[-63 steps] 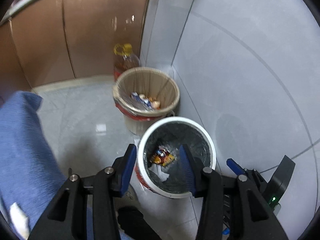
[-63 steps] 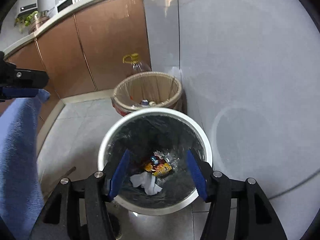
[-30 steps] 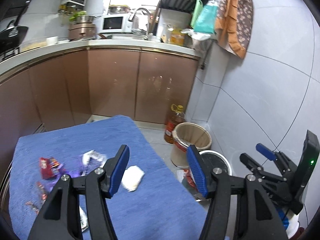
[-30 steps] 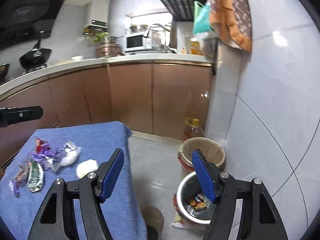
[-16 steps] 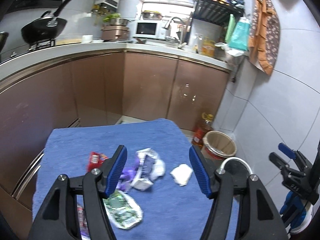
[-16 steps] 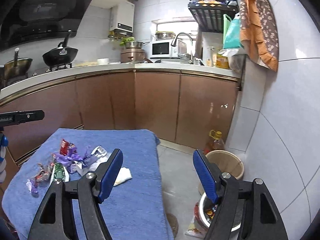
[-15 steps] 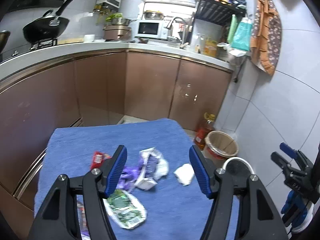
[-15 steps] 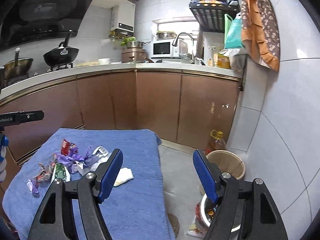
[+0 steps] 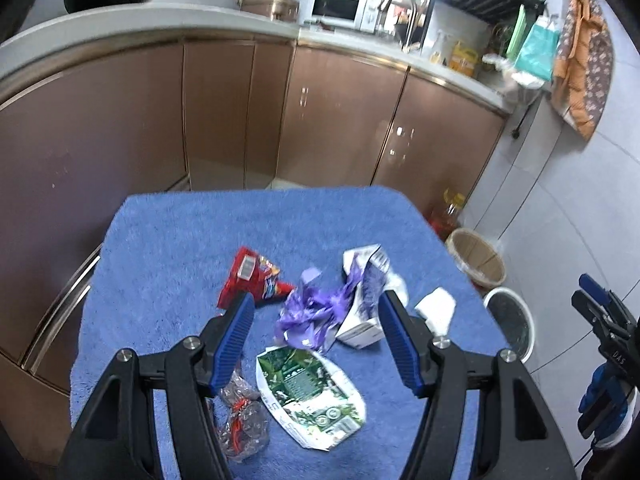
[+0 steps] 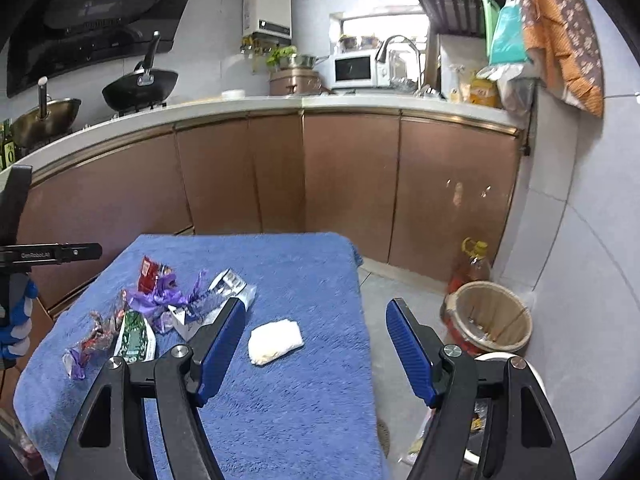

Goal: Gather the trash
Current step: 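Move both open tools back over the table, then grasp the purple plastic bag with left tool while right tool grasps white tissue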

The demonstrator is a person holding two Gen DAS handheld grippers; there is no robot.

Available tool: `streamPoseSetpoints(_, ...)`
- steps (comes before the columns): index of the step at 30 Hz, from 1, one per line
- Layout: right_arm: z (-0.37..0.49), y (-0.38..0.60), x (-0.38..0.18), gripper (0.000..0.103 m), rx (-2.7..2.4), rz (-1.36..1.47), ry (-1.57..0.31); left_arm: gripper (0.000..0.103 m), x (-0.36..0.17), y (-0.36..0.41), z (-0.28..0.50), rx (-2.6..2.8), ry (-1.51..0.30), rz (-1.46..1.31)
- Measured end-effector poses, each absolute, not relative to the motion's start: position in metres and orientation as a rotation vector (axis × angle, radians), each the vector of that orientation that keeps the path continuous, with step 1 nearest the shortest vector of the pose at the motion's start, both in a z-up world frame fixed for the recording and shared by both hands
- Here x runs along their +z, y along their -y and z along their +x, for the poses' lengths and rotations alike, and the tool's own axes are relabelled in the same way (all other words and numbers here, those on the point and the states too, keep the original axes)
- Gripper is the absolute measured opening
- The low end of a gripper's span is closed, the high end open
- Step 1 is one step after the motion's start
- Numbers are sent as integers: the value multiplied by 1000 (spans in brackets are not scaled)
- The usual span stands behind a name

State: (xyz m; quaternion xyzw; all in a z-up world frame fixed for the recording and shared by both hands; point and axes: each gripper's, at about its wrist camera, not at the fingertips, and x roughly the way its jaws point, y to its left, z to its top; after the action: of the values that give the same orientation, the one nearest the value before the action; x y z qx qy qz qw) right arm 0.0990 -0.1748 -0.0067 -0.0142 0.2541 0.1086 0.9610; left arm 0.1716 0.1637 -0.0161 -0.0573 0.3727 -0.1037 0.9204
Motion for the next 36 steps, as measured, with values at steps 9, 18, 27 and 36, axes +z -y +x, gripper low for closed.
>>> streamPoseSetpoints(9, 138, 166, -52, 71, 285, -21, -618, 63, -63, -151, 214, -231, -886, -66)
streamPoseSetpoints(18, 179, 149, -88, 71, 353, -20, -690, 63, -97, -142, 245, -248, -972, -38)
streamPoseSetpoints(27, 205, 134, -108, 74, 402, -35, -727, 63, -114, -139, 264, -256, -1017, -27)
streamPoseSetpoints(36, 222, 125, -130, 74, 420, -46, -791, 62, -126, -147, 276, -257, -1036, -76)
